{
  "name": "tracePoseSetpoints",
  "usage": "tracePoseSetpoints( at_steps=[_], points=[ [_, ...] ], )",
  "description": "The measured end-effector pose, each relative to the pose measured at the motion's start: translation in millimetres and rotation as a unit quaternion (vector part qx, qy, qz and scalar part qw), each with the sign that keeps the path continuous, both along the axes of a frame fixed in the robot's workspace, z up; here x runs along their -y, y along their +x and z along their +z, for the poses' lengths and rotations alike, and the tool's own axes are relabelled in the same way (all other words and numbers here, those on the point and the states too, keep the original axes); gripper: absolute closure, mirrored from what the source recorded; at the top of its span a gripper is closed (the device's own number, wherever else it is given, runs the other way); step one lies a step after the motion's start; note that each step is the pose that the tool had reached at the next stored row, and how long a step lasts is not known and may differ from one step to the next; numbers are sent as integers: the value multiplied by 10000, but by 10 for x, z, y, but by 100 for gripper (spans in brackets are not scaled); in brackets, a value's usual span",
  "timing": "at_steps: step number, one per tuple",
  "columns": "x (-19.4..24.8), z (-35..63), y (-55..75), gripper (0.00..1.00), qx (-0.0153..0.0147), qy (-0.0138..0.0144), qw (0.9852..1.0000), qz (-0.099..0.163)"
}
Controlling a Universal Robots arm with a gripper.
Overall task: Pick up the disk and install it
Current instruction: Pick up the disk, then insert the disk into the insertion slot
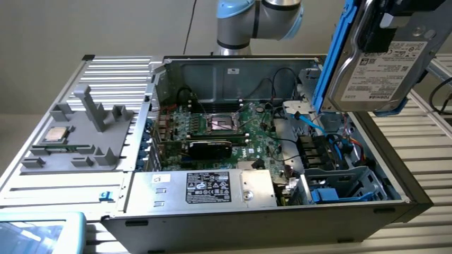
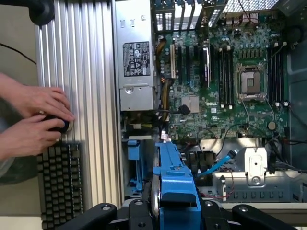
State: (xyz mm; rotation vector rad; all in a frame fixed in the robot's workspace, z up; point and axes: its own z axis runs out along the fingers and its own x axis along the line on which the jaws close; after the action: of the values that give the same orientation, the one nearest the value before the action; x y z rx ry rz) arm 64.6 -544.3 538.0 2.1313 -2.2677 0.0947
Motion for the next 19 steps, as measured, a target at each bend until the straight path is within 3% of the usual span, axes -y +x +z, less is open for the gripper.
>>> tracePoseSetpoints(
  at_steps=[7, 19],
  points=[
    [72, -21, 52, 63, 0, -2, 10000, -2],
    [80, -21, 60, 63, 0, -1, 10000, -3]
  ],
)
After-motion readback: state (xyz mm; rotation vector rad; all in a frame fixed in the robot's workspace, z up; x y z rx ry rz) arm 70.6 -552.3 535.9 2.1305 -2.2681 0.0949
